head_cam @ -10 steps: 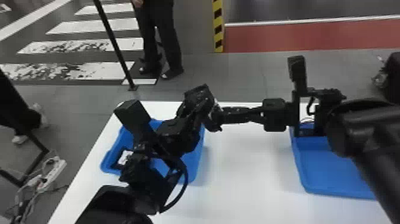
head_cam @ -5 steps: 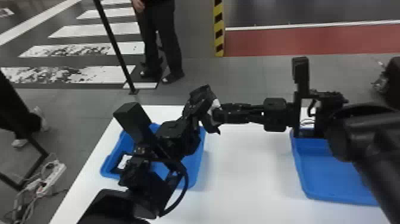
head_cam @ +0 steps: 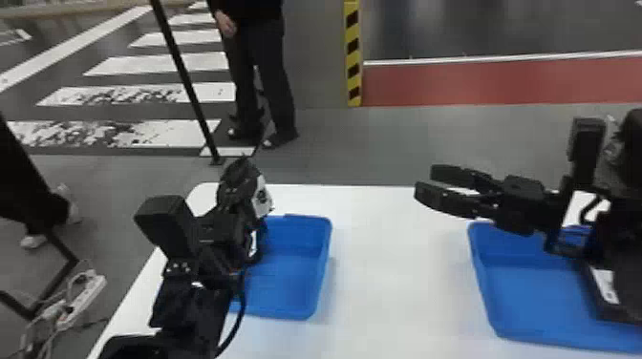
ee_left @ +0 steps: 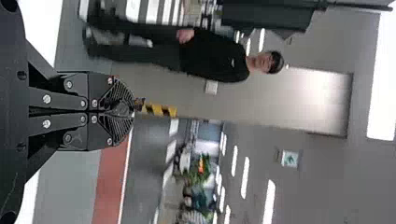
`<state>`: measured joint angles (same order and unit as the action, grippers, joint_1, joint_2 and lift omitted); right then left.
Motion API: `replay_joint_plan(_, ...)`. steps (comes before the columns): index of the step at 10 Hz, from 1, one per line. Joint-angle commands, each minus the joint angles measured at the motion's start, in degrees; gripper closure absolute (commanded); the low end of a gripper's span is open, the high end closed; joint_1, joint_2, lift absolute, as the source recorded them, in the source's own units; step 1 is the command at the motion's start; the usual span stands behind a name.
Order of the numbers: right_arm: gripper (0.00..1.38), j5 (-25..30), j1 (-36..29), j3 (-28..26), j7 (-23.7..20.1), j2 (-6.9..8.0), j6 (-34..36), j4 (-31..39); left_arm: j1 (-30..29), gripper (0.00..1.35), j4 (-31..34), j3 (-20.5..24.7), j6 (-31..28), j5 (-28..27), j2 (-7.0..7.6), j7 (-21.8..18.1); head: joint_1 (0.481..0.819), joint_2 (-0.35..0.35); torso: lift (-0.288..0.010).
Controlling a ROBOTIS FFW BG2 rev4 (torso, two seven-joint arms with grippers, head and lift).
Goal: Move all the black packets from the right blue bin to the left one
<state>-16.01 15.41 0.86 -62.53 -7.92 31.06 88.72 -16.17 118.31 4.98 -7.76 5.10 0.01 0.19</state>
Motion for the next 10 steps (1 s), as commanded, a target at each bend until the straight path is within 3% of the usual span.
replay_joint_plan(1,0.33,-1.6,-5.8,-1.1,3.7,-2.01,1.0,8.2,-0.3,1.22,-6.4,2.1,2.1,-3.8,-0.16,0.9,0.645,0.208,-0.110)
replay_joint_plan(3,0.33,-1.8,-7.4,-1.1,4.8,-2.45,1.4,9.5,0.0,1.22,-11.5,2.5,3.5,-3.9,-0.16,0.9,0.695,0.230,-0.110)
replay_joint_plan(4,0.33,-1.7,-7.2,-1.1,4.8,-2.45,1.4,9.5,1.1,1.13,-14.3,2.3,5.9,-3.2,-0.16,1.0,0.695,0.235,-0.110)
replay_joint_plan(6,0.32,-0.9,-6.4,-1.0,4.4,-2.45,1.4,9.1,2.1,0.09,-18.1,1.5,16.6,-2.3,-0.16,0.9,0.695,0.233,-0.110)
replay_joint_plan(7,0.32,-0.6,-6.4,-1.1,4.5,-2.45,1.4,8.9,2.0,0.00,-18.1,0.4,21.1,-0.1,-0.16,0.7,0.695,0.227,-0.110)
replay_joint_plan(9,0.32,1.0,-9.6,-2.8,8.6,-2.45,3.1,13.2,0.8,0.25,-17.6,-2.8,29.0,8.3,-0.16,-2.8,0.695,0.205,-0.110)
replay_joint_plan(10,0.32,2.3,-14.1,-4.6,13.4,-2.45,5.5,19.6,-1.5,0.29,-13.9,-4.4,28.3,10.9,-0.16,-3.4,0.692,0.181,-0.110)
